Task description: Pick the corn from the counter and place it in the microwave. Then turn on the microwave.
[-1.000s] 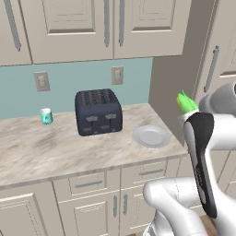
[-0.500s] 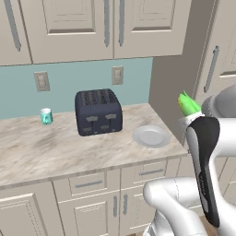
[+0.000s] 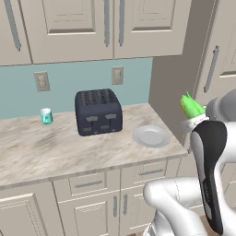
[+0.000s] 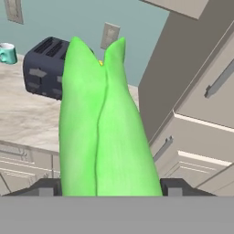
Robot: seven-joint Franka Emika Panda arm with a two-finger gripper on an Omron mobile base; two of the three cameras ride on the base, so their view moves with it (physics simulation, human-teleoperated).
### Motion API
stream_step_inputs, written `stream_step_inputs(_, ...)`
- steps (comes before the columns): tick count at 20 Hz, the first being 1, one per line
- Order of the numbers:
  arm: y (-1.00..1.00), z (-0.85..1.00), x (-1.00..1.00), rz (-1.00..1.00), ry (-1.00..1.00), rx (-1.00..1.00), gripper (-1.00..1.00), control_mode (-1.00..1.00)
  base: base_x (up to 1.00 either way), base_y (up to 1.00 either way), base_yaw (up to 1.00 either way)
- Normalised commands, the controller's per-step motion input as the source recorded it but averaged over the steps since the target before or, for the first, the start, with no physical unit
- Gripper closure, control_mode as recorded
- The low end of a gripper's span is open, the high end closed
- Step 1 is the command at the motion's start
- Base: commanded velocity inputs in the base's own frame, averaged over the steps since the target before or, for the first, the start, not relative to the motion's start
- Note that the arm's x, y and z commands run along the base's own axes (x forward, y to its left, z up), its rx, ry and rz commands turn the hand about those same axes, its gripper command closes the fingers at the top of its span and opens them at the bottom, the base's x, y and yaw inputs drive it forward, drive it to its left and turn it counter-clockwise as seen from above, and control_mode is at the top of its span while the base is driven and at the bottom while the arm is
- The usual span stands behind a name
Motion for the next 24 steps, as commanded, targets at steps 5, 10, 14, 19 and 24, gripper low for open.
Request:
stream_step_inputs(5, 0.02, 0.01, -0.20, 0.00, 0.00, 0.00, 1.00, -1.00, 0.00, 0.00, 0.00)
stream_step_inputs(10, 0.01, 0.00, -0.22, 0.00, 0.00, 0.00, 1.00, -1.00, 0.00, 0.00, 0.00)
stream_step_inputs(14, 0.00, 0.00, 0.00, 0.00, 0.00, 0.00, 1.00, 1.00, -0.04, 0.00, 0.00)
stream_step_inputs(19, 0.00, 0.00, 0.00, 0.00, 0.00, 0.00, 1.00, 1.00, 0.00, 0.00, 0.00)
stream_step_inputs(24, 0.00, 0.00, 0.00, 0.00, 0.00, 0.00, 1.00, 1.00, -0.03, -0.02, -0.01)
